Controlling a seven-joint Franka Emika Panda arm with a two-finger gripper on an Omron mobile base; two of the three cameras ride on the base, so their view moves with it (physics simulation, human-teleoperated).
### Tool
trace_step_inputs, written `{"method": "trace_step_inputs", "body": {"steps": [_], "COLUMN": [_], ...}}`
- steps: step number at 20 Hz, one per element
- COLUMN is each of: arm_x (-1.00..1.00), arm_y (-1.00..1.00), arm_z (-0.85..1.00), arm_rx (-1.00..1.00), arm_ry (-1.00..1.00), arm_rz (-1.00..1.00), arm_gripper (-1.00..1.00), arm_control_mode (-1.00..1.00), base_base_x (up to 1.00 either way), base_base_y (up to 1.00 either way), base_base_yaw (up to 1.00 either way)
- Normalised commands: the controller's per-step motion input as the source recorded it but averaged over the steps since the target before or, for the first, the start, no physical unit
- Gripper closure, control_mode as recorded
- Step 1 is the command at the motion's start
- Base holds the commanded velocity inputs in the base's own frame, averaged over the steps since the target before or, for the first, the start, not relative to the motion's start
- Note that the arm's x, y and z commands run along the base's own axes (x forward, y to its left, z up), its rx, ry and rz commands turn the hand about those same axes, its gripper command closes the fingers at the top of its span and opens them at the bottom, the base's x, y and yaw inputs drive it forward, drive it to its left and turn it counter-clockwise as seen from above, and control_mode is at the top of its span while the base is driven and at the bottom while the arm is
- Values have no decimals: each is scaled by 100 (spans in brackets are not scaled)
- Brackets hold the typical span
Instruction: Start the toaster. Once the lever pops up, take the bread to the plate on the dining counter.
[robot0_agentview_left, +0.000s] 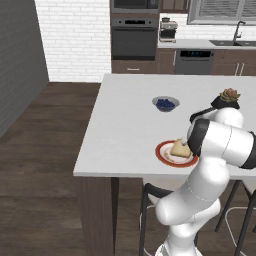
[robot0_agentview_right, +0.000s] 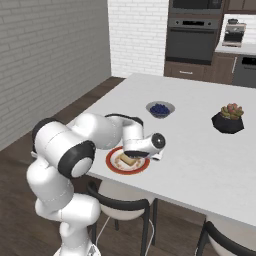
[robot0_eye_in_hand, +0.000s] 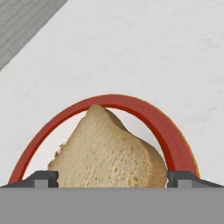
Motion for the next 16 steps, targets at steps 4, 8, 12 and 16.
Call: {"method": "trace_step_inputs", "body": {"steps": [4,8,12,16], "arm_x": [-6,-26,-47,-53], "arm_y": [-12,0,0,0], "arm_z": [53,53,42,54], "arm_rx": [-12,-12,-14,-13], "arm_ry": [0,0,0,0], "arm_rz": [-1,-5,-8,-7], "arm_gripper": [-100,-100,-100,-100], "arm_control_mode": [-100,-100,-100,-100], "base_base_x": [0,0,0,0], "base_base_y": [0,0,0,0], "base_base_yaw": [0,0,0,0]}}
